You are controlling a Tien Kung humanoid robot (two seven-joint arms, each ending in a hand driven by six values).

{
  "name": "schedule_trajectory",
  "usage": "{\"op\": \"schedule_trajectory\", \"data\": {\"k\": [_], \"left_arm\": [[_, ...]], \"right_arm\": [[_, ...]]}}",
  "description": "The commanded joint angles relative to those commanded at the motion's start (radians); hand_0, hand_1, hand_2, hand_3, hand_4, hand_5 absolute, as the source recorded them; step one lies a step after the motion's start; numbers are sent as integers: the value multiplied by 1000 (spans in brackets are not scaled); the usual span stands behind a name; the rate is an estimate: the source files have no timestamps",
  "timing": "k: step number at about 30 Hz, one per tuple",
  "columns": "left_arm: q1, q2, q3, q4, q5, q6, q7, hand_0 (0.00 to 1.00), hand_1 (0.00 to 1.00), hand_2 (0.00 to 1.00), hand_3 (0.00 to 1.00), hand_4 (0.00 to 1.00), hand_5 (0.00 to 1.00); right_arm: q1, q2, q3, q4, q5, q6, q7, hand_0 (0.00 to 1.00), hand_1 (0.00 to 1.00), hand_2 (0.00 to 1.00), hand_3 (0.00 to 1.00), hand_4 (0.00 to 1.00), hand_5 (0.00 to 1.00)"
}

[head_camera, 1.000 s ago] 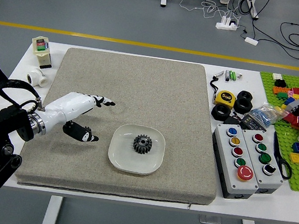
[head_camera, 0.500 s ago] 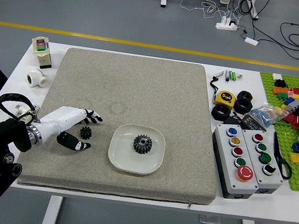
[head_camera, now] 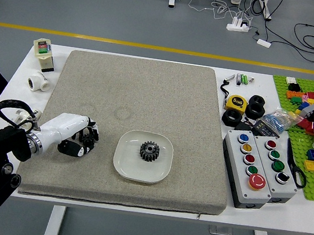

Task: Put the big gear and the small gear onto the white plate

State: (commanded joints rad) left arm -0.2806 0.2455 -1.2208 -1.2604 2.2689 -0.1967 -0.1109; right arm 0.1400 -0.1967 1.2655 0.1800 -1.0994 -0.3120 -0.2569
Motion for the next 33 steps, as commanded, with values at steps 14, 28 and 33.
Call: {"op": "schedule_trajectory", "data": {"k": [14, 28, 33], "left_arm": [[-27, -7, 95, -189, 0, 92, 14, 240, 278, 365, 448, 150, 2], [-74, -38, 188, -150, 0, 71, 34, 269, 338, 466, 556, 336, 2], [-61, -19, 137, -174, 0, 84, 36, 328, 482, 619, 649, 473, 2]], "right_arm": [[5, -3, -4, 0, 5, 0, 1, 601, 608, 694, 557, 754, 668], [15, -5, -16, 0, 18, -1, 3, 601, 608, 695, 556, 755, 669], [15, -6, -12, 0, 14, 0, 3, 601, 608, 695, 556, 754, 668]]}}
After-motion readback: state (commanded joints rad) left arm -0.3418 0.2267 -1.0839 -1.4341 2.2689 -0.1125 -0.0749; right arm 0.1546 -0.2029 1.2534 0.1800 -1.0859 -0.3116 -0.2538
